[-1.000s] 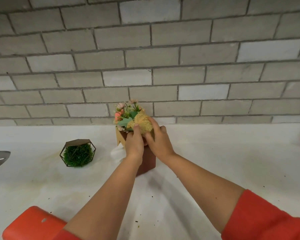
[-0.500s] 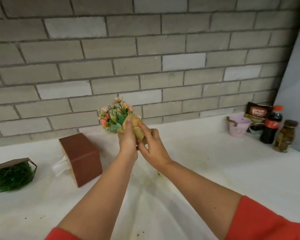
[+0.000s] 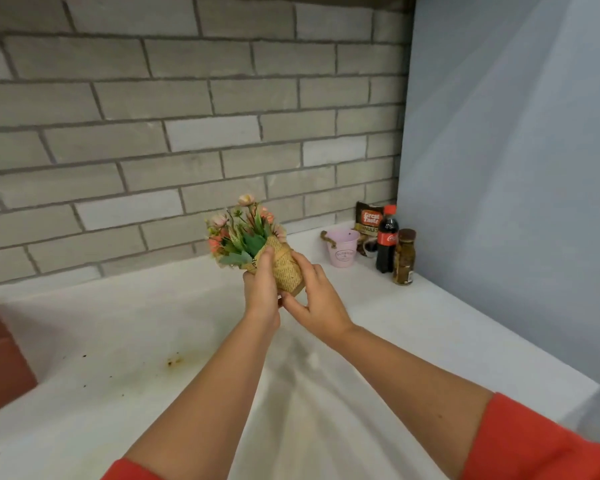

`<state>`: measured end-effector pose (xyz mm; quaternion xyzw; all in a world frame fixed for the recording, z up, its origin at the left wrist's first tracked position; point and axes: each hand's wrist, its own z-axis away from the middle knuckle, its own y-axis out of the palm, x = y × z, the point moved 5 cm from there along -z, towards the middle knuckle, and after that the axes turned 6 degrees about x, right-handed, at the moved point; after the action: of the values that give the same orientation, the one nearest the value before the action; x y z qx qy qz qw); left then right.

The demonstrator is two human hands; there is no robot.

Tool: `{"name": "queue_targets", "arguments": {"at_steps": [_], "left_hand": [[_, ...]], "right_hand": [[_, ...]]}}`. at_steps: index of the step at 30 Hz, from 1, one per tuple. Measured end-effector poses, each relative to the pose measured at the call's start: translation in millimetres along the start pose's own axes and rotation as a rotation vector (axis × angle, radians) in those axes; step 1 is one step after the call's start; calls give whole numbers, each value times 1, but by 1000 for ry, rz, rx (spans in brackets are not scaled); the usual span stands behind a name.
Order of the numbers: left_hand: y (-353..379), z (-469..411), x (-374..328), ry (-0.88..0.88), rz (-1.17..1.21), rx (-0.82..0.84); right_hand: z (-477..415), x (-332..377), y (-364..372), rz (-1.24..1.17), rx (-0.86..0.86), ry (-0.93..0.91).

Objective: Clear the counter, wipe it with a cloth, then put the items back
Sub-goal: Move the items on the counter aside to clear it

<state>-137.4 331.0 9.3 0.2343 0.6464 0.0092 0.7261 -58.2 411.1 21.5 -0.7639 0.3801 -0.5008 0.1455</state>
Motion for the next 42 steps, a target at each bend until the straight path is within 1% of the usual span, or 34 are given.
{"name": "queue_targets", "arguments": {"at_steps": [5,10,14,19,23,27,33,38,42], "left_hand": [[50,1,28,-38,-56,33],[82,-9,51,-75,-165,145],[106,-19,75,-105,-197,242],[131,-34,103,-97,-224,286],[148,-57,120,-74,-285,241],[163,-81,133,-51,-357,167],[183,-102,146,2,-470,98],[186,-119,153,43,-568,1],[185,-127,157,54,-586,-38]], "right_hand": [[8,-52,-31,32,11,115],[9,-98,-43,12,-13,281],[13,-130,-56,59,-1,379],[10,-179,-67,89,-10,466],[-6,-224,-68,46,19,509],[-21,-270,-64,-99,42,513],[-34,-275,-81,-217,68,474],[-47,-288,-86,-148,86,430],[-51,-292,-83,-166,121,408]]}}
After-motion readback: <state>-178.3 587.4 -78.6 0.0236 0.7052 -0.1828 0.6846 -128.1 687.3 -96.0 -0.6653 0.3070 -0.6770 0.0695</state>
